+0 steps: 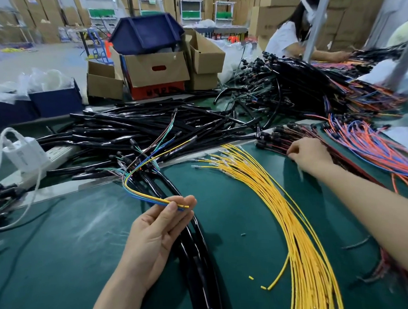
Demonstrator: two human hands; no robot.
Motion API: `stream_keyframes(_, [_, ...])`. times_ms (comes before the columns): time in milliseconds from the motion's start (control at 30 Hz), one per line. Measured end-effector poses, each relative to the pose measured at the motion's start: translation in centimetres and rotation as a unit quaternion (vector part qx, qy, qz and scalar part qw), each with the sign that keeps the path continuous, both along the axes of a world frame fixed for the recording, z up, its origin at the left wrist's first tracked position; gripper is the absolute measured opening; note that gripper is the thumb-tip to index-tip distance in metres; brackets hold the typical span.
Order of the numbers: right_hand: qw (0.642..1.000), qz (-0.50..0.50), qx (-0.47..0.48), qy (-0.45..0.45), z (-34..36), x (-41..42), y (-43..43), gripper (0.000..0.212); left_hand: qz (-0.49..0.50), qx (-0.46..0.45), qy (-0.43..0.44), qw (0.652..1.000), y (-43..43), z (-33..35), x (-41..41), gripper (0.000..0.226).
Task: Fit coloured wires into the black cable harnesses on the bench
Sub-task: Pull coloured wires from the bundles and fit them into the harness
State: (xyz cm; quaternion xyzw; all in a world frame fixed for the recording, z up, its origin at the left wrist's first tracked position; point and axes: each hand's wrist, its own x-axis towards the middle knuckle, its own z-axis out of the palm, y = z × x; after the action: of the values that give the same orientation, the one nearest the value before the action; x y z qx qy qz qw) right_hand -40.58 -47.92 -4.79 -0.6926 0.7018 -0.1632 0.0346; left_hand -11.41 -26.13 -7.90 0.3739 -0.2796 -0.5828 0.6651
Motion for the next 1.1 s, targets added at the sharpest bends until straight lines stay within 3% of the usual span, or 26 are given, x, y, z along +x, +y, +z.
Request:
stream_keyframes(300, [0.996, 0.017, -0.06, 0.07, -2.3, 0.7, -1.3, 0.013, -0.012, 0.004, 0.009, 1.0, 0.0, -0.1, 0.1, 0.022])
stream_keyframes(600, [0.984, 0.054, 0.052, 0.161, -0.9, 2.6, -2.1, 0.02, -0.02, 0.015, 0.026, 0.999, 0.0, 0.2, 0.2, 0.021])
stream_keyframes(667, [0.989, 0.085, 0.064, 0.1, 0.8, 3.9, -1.8, 0.017, -0.017, 0.019, 0.038, 0.999, 0.1, 0.3, 0.2, 0.021])
stream_keyframes(767, [0.983, 0.139, 0.0, -0.116, 6.3, 7.1, -0.3, 0.01, -0.017, 0.013, 0.039, 0.999, 0.1, 0.3, 0.1, 0.022])
stream_keyframes(867, [0.922, 0.209, -0.125, -0.3, 13.6, 11.3, 2.7, 0.008, -0.022, -0.001, 0.025, 0.999, 0.2, 0.3, 0.0, 0.024])
stream_keyframes(967, [0.82, 0.277, -0.148, -0.478, 18.7, 15.5, 6.0, 0.016, -0.022, -0.009, 0.009, 1.0, 0.1, 0.3, 0.0, 0.022])
stream_keyframes(1033, [0.784, 0.306, -0.129, -0.524, 20.0, 18.1, 7.7, 0.022, -0.019, -0.005, 0.017, 1.0, 0.2, 0.4, -0.1, 0.021])
stream_keyframes(1100, [0.778, 0.327, -0.091, -0.529, 19.9, 20.2, 8.8, 0.024, -0.03, -0.008, 0.027, 0.999, 0.3, 0.6, -0.2, 0.021])
